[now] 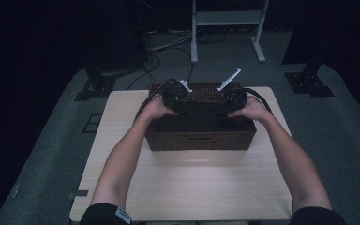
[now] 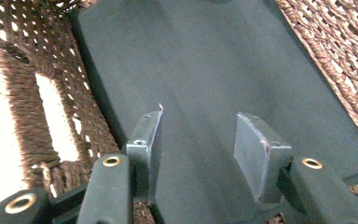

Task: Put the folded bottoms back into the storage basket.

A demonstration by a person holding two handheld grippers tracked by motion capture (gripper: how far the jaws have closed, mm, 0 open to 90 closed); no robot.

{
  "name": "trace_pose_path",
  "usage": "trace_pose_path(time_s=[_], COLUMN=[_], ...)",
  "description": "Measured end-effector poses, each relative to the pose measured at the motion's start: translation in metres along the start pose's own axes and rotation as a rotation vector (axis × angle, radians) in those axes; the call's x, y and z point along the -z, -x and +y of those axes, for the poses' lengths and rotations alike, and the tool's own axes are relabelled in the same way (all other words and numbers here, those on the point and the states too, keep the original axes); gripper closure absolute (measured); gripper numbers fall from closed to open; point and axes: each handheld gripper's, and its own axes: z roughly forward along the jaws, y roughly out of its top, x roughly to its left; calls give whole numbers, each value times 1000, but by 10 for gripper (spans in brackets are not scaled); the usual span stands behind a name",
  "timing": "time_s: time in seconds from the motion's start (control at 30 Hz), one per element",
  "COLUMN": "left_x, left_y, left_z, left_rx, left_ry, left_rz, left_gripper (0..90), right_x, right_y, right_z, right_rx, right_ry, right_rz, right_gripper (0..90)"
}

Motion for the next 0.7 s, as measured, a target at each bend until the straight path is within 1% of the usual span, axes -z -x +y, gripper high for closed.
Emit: trace_pose_path(time_s=[0.03, 0.1, 0.2, 0.23, 0.3, 0.33, 0.4, 0.5, 0.53, 0.6, 0.63, 0.7], left_x=[1, 3, 7, 7, 8, 8, 7, 7, 8, 9, 10, 10], left_y=[0, 0, 2, 3, 4, 5, 6, 7, 8, 9, 9, 12], left_z=[-1, -2, -1, -1, 0, 0, 1, 1, 1, 1, 1, 0], left_rx=[5, 16, 14, 11, 18, 18, 16, 18, 27, 28, 22, 28], left_ry=[0, 17, 22, 26, 34, 36, 34, 38, 47, 50, 52, 61], left_rz=[-1, -9, -11, -12, -29, -32, -41, -43, -46, -46, -44, -43], left_gripper=[510, 496, 460, 456, 454, 455, 452, 436, 433, 414, 411, 399], right_x=[1, 2, 5, 6, 9, 10, 13, 16, 17, 19, 19, 20], right_y=[-1, -2, -4, -4, -6, -5, -6, -7, -8, -9, -9, -10], right_z=[0, 1, 1, 1, 1, 0, -1, -2, -2, -5, -6, -8], right_rx=[2, 2, 9, 18, 2, 4, 1, 3, 4, -4, -7, -6], right_ry=[-1, 7, 18, 22, 25, 36, 39, 46, 48, 60, 58, 61], right_rz=[-2, 2, 0, -4, -4, -3, -6, -10, -14, -9, -10, -11], right_gripper=[504, 499, 490, 483, 483, 488, 487, 478, 476, 471, 467, 463])
